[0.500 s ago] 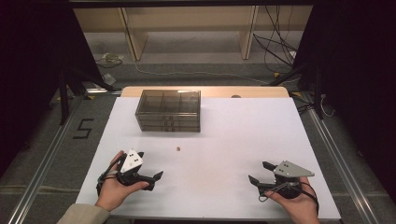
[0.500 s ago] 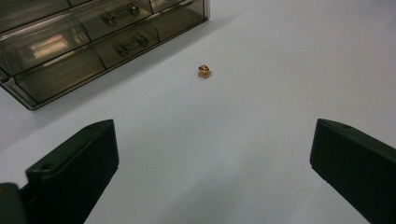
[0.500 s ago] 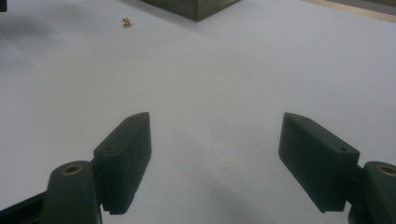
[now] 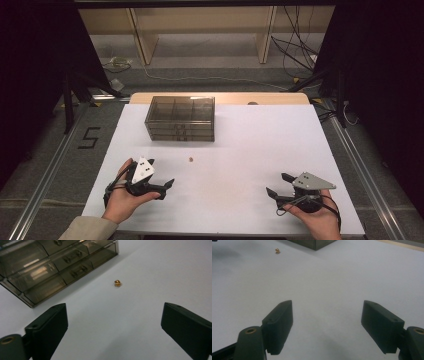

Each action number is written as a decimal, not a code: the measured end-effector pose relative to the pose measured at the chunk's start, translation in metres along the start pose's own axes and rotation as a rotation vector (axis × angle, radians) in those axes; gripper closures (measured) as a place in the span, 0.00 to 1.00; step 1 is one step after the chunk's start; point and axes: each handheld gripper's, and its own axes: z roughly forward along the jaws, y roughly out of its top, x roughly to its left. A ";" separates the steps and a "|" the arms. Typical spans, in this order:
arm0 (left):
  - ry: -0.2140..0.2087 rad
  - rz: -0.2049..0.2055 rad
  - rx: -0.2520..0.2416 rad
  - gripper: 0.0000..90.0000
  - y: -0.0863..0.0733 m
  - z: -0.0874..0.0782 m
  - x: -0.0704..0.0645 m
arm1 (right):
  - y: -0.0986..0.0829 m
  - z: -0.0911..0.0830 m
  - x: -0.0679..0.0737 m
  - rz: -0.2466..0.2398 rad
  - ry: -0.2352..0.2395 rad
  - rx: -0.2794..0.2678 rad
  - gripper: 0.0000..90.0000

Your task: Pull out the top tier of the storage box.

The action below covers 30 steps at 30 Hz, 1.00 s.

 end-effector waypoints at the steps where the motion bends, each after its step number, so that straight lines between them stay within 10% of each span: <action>1: 0.000 0.000 0.000 0.12 0.000 0.000 0.000 | 0.001 0.000 0.001 -0.001 0.001 -0.005 0.29; 14: 0.160 0.205 -0.066 0.34 0.029 0.035 0.016 | 0.000 0.000 0.000 0.008 0.006 -0.006 0.29; 30: 0.352 0.476 -0.011 0.51 0.045 0.082 0.019 | 0.000 0.000 0.000 0.016 0.004 -0.008 0.29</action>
